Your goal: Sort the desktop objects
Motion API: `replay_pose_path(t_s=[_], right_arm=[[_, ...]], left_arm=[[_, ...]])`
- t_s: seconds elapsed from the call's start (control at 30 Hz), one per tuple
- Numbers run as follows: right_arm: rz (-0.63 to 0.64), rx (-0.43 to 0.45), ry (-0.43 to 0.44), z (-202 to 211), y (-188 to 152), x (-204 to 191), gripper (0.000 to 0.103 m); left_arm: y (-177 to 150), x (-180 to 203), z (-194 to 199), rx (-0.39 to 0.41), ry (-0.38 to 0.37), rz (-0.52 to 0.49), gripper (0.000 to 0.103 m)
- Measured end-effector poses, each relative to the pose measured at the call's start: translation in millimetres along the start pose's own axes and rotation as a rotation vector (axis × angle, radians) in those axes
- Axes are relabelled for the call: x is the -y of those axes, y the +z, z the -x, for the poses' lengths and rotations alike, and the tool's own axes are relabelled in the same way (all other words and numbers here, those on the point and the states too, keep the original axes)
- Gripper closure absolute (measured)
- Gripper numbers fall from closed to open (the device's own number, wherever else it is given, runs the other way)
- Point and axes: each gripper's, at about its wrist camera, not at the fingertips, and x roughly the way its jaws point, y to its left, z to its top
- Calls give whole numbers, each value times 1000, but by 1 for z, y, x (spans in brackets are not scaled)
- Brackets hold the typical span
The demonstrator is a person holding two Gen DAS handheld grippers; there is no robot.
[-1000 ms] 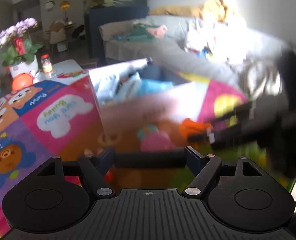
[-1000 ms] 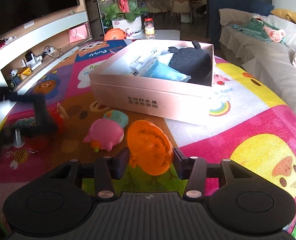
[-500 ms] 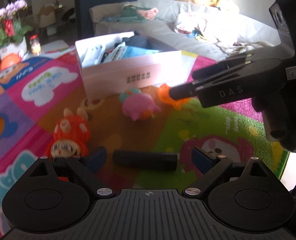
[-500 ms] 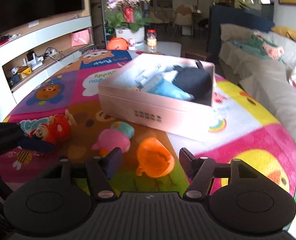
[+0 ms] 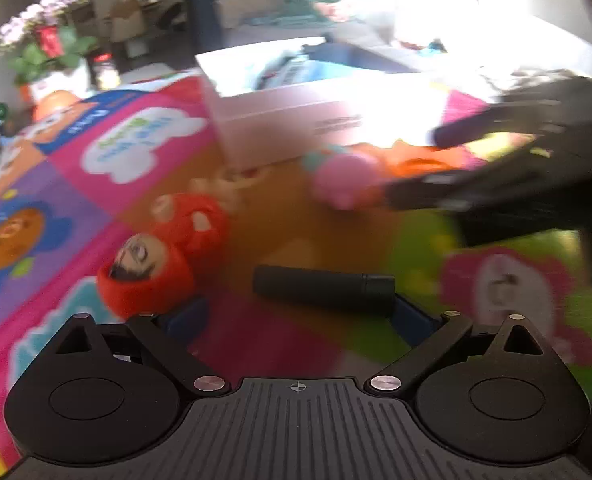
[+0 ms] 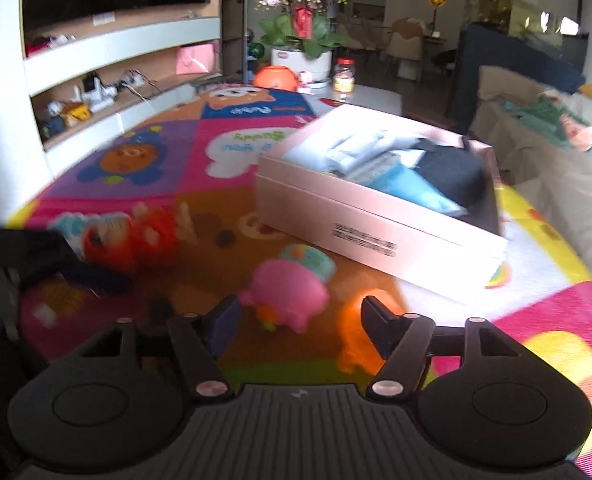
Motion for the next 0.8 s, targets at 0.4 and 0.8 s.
replay_pose_path(t_s=[0.4,0.8], right_arm=[[-61,-70,-246,1,-35,48,25],[-277,-42,-197,11,-66,69,5]], left_arm=[[35,-2,6,57,-142,40,3],[90,20,-73,42,-231,-69,3]])
